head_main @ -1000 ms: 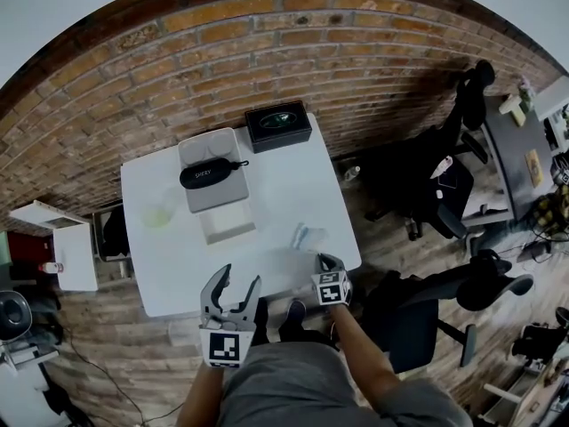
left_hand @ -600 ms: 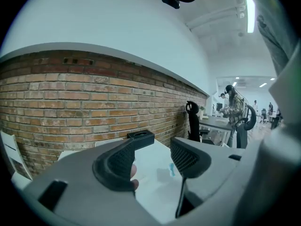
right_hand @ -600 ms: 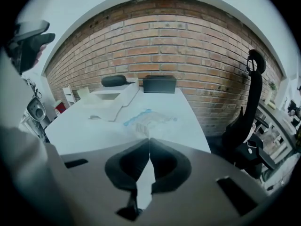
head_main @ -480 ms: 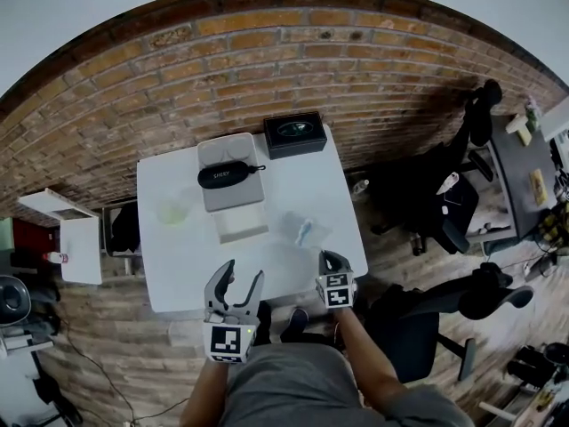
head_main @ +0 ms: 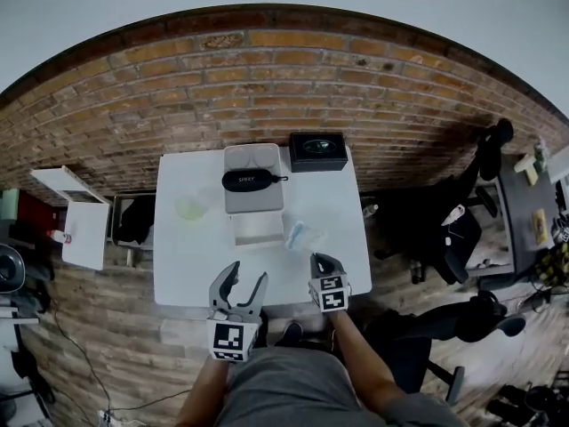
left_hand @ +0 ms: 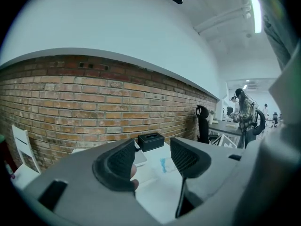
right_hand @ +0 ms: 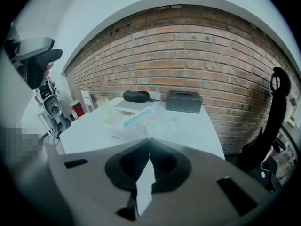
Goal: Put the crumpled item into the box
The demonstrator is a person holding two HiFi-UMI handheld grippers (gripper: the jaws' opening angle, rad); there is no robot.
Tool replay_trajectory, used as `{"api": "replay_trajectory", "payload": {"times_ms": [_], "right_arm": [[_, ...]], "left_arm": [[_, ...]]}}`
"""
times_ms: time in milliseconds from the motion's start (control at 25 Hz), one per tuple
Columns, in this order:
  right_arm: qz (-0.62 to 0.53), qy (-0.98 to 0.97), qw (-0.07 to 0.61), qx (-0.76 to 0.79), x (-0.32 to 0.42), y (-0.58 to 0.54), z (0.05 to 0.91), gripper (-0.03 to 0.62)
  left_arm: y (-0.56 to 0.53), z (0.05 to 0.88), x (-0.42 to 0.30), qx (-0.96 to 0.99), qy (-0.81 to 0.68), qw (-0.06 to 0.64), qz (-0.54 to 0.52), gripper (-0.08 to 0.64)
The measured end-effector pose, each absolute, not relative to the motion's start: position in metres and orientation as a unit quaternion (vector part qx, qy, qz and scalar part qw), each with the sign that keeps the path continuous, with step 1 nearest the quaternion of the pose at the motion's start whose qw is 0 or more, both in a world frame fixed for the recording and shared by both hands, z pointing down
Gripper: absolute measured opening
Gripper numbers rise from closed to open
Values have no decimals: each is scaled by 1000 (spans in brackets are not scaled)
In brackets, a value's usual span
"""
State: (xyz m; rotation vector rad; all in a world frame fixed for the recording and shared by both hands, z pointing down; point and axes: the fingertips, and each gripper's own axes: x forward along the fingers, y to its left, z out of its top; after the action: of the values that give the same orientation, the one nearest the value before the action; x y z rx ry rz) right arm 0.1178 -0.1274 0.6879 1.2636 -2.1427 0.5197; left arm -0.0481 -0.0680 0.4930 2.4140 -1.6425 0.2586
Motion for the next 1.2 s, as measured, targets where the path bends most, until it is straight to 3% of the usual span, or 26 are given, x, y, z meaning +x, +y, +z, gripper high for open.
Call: {"api": "replay_trajectory", "payload": {"times_ms": [480,1200], "right_arm": [[220,-832,311,402,48,-134,699,7],[236,-828,352,366,1,-155,727,7]], "left_arm": [[-61,491,-83,795,-592,98,88,238],[-61,503,-125,768,-623,113,91,238]]}}
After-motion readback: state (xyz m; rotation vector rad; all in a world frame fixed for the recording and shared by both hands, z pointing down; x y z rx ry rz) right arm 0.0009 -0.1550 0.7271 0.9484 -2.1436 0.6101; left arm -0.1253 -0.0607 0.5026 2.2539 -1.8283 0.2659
